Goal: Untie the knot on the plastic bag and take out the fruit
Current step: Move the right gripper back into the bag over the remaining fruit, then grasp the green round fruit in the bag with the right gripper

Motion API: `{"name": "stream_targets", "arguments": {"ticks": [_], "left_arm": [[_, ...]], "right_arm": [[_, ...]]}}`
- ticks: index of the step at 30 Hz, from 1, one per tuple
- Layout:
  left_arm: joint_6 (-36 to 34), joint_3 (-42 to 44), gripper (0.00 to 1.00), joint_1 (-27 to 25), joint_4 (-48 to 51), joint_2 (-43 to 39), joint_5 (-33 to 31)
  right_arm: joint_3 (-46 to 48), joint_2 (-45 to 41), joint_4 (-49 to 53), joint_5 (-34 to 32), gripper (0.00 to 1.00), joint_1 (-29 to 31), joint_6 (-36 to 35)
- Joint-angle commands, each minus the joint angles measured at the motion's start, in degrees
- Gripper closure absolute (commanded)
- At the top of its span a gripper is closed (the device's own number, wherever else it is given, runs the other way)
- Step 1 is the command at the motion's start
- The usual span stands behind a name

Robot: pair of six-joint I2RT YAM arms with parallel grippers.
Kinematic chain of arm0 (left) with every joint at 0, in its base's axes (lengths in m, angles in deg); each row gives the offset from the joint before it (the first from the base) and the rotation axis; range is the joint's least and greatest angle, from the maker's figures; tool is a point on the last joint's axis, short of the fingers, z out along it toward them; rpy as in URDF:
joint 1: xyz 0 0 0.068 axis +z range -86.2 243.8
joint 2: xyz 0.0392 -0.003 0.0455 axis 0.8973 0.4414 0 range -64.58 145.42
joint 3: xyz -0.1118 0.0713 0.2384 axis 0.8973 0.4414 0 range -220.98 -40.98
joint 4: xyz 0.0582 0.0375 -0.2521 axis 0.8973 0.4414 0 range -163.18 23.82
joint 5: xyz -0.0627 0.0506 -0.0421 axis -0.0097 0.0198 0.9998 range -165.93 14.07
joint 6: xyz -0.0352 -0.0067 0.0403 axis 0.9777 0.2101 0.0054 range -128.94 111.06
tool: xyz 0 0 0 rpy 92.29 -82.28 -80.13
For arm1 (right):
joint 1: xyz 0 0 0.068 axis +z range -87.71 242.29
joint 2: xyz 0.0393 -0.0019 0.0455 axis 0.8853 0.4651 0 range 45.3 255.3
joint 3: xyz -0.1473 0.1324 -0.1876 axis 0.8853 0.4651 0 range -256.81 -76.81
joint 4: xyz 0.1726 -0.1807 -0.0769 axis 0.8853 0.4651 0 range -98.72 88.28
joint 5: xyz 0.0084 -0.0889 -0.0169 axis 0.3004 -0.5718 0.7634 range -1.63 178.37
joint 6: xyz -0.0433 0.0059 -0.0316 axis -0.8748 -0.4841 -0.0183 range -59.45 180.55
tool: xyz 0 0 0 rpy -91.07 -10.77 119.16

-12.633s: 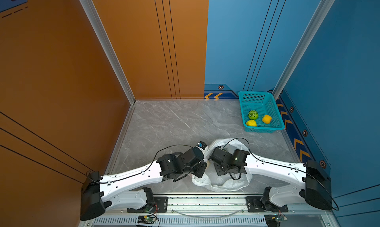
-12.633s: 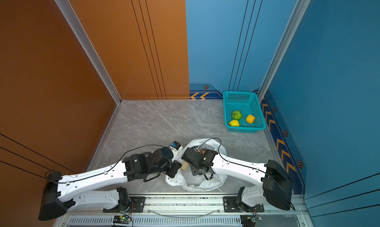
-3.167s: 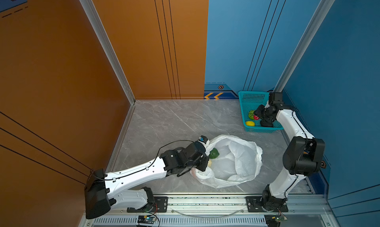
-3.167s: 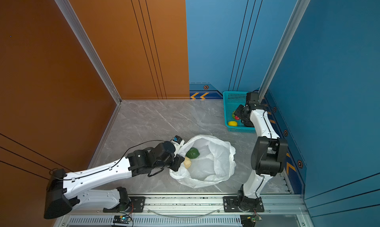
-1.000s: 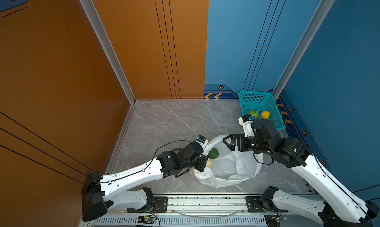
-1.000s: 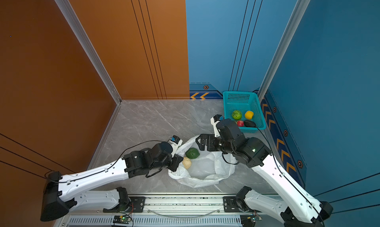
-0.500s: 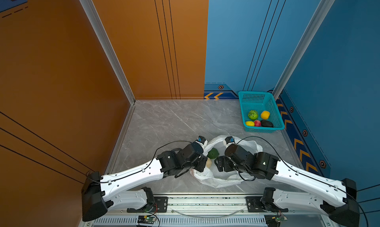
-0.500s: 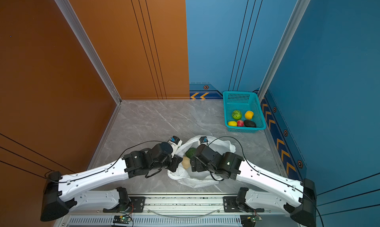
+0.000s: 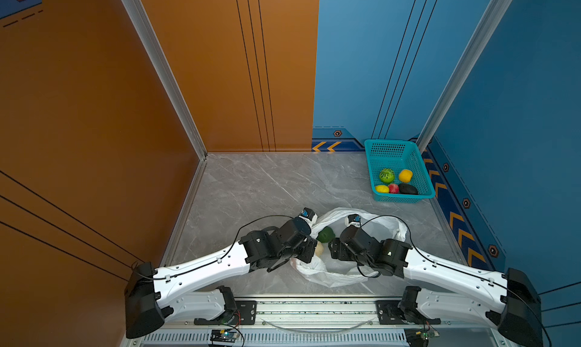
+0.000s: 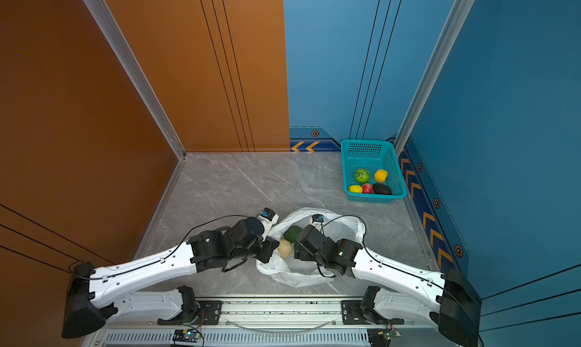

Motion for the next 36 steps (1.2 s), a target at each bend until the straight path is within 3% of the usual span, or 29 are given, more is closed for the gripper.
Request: {"name": "stream_targets", "arguments": {"ticks": [1, 6, 10, 19, 28, 36], "left_arm": [[-0.2, -1.0, 1.0, 0.4, 1.6, 0.5, 0.5], [-0.5, -1.6, 1.0, 0.5, 1.7, 1.0, 0.8], [-1.1, -2.5, 1.0, 0.5, 1.9, 2.5, 1.9], [-1.7, -2.8, 1.0, 0.6, 1.9, 3.9, 3.9], [-2.0, -2.6, 1.0, 0.7, 2.1, 4.2, 5.1], [-2.4, -2.6, 1.0, 0.8, 2.1, 4.8, 6.2]], "right_arm": [[0.7, 1.6, -3.7, 2.7, 0.22, -2.0, 2.7], [-1.9, 6.2, -4.0, 3.4, 0.22, -2.7, 3.3], [-3.0, 9.5, -4.7, 3.1, 0.19, -3.4, 7.8], [-3.0, 15.8, -13.2, -2.7, 0.13, -3.4, 15.9], [-2.3, 19.3, -21.6, -5.8, 0.12, -3.4, 19.2], [-1.8, 25.0, -27.2, -4.3, 0.13, -4.2, 22.5]]}}
